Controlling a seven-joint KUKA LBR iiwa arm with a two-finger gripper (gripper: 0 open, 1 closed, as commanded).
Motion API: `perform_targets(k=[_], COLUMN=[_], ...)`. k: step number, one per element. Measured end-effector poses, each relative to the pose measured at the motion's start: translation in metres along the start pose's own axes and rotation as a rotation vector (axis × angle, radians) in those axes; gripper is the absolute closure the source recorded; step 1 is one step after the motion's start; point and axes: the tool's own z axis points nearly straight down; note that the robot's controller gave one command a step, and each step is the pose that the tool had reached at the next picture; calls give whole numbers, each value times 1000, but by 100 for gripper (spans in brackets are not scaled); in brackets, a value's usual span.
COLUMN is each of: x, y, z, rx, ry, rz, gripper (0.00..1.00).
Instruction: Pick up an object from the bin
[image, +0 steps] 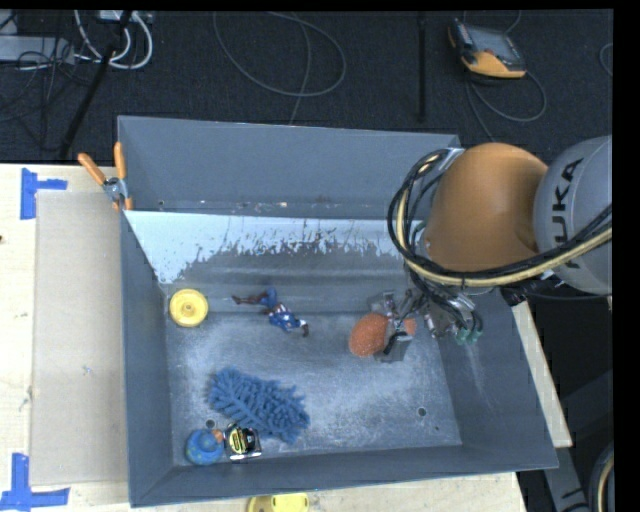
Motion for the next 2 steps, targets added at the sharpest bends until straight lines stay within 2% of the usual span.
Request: perform_targets(k=[1,2], x=[0,-46], y=[0,-24], z=[0,-159], rx=[0,1], ry=[0,-5], rz=[0,-22], gripper=[100,100])
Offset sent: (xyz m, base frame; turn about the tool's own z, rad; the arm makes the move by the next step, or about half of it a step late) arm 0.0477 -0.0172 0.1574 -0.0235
